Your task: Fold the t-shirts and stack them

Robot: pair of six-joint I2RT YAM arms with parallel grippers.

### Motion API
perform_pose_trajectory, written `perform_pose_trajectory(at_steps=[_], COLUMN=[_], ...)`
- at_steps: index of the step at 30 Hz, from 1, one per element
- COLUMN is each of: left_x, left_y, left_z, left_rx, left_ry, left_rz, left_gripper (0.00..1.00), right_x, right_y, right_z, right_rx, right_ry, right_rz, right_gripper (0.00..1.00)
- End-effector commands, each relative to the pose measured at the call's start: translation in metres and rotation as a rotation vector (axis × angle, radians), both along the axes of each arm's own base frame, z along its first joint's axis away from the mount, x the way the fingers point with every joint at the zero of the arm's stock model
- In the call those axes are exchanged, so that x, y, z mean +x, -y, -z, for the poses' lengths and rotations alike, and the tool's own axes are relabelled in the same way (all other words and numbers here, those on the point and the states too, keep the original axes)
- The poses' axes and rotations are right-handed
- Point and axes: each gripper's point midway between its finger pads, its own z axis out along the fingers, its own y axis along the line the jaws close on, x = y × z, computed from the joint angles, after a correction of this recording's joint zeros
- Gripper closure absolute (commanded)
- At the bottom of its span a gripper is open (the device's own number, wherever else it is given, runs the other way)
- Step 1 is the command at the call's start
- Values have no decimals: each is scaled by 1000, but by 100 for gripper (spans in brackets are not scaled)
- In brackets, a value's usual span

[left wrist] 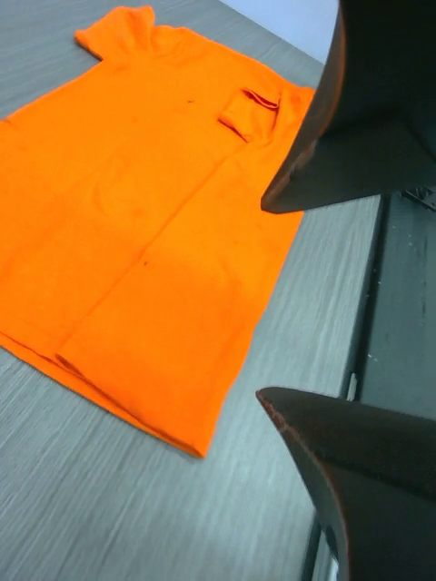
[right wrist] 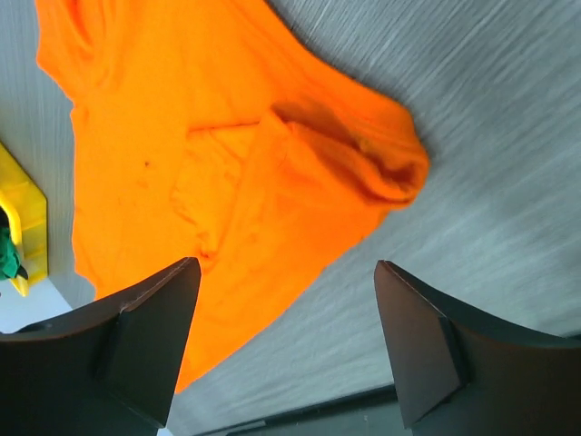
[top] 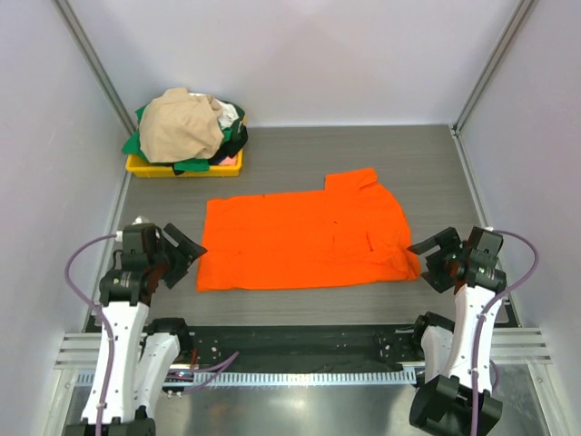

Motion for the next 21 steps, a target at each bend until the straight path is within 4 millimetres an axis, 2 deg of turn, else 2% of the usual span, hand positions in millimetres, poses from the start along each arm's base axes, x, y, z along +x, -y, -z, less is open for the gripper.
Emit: perform_pose_trajectory(at_steps=[1,4,7,8,9,10,11,12,14,15,17,18,19,20,21], left_x=[-17,-17,-5,5,11,16,27,32,45,48,55,56,56,56,56], left_y=[-10,-17,-22,-22,-21,-20,-19,-18,-16,-15,-12,-11,-9,-9,-9], left_z=[-27,-49,-63,-65,-64,-63,-60,-58,-52,-51,-48,-45,-45,-43,-43], left_rx=[56,122,189,211,217,222,234,239,243,242,235,229,220,215,216], left_ry=[33,98,168,188,189,190,186,187,184,189,202,195,197,197,200], left_rz=[-15,6,50,79,98,118,151,167,200,221,241,248,254,254,254], left_gripper=[20,18,17,16,16,16,16,16,16,17,17,17,18,18,18], right_x=[-4,14,48,64,82,95,113,138,167,195,224,248,265,273,294], right_y=[-2,-9,-10,-19,-11,-18,-37,-38,-42,-42,-34,-33,-28,-26,-27], right_z=[-33,-55,-72,-69,-83,-86,-66,-87,-79,-72,-67,-79,-53,-43,-56], right_rx=[-20,-5,7,-8,-95,-140,-158,-221,-274,-297,-360,-384,-396,-407,-421], right_ry=[17,98,162,149,165,159,78,109,71,48,43,78,21,-11,32], right_rz=[-29,-102,-158,-213,-201,-240,-334,-347,-417,-433,-441,-445,-451,-465,-465], right_gripper=[16,16,16,16,16,16,16,16,15,14,13,13,14,14,14])
